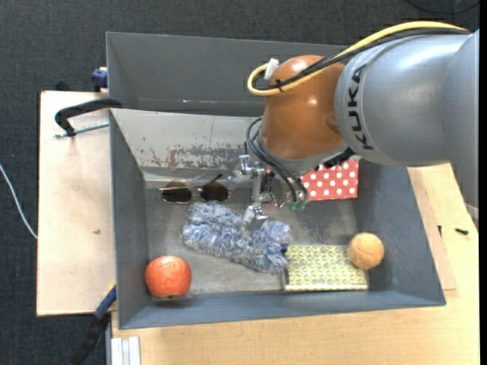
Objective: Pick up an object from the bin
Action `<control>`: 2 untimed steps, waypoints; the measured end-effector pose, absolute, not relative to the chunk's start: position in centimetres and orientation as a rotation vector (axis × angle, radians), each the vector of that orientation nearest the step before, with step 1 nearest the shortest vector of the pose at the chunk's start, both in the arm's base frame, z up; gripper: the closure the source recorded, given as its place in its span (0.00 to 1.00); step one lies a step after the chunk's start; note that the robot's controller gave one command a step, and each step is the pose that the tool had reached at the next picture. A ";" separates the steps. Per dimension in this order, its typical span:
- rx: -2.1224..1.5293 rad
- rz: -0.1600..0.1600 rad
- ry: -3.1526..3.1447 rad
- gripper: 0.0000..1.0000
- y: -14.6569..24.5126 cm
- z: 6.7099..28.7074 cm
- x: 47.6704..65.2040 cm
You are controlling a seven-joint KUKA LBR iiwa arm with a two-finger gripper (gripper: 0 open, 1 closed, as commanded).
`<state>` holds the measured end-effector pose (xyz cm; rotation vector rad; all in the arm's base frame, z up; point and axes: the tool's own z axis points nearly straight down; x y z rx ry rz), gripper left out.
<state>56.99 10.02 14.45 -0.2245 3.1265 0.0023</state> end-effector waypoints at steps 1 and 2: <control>-0.059 0.019 3.146 0.00 8.1 7.6 58.0; -0.069 0.006 3.145 1.00 8.2 8.4 57.6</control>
Offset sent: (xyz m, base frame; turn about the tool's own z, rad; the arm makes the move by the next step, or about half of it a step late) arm 0.0142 -0.0235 -0.0745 0.0335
